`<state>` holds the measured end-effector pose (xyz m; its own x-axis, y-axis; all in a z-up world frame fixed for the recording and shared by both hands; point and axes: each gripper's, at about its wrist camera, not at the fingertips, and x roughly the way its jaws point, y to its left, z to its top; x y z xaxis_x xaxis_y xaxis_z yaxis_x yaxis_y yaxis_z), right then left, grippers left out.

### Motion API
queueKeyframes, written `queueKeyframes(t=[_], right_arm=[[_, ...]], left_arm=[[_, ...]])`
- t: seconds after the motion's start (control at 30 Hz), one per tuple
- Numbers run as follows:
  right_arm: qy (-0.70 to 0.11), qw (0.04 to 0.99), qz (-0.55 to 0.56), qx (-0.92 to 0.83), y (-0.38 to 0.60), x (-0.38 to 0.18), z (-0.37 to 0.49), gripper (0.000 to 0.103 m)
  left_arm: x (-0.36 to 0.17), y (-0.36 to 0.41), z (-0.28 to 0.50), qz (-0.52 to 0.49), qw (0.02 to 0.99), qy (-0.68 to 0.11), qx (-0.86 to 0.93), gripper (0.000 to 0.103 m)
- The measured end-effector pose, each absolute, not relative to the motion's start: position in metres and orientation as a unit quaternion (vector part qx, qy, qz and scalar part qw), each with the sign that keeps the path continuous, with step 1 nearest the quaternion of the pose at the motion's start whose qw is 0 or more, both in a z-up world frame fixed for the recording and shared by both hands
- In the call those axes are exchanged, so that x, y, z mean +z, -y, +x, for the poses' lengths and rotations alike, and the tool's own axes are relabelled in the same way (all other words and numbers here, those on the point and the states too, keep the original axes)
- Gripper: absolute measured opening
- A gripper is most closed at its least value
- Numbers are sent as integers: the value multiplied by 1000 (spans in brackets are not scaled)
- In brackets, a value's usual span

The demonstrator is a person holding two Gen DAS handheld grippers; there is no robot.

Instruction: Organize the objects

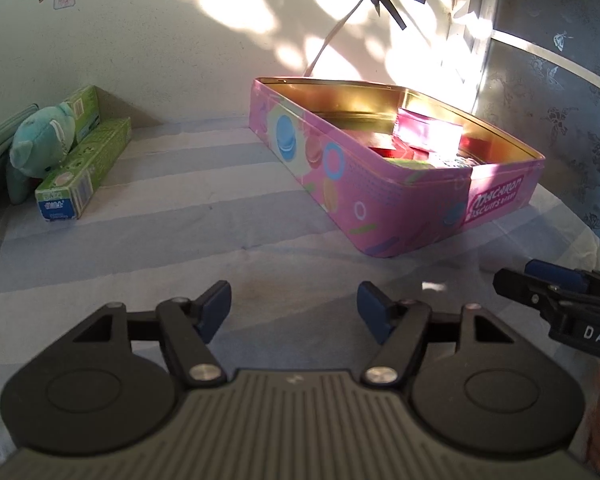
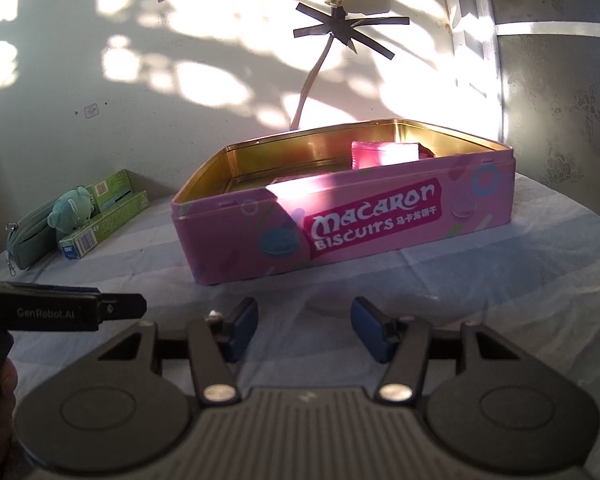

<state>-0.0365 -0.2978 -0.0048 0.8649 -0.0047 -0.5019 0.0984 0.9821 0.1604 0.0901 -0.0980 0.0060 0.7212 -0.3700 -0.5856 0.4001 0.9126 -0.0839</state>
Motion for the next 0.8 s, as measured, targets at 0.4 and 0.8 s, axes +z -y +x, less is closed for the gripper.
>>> queueKeyframes(t=[0.4, 0.8], right_arm=[[-262, 955, -9, 139, 189, 31, 14, 54], [-302, 925, 55, 222, 75, 58, 162, 55]], left_arm=[[26, -50, 119, -7, 962, -275, -3, 72], [16, -123, 123, -163, 942, -289, 54, 72]])
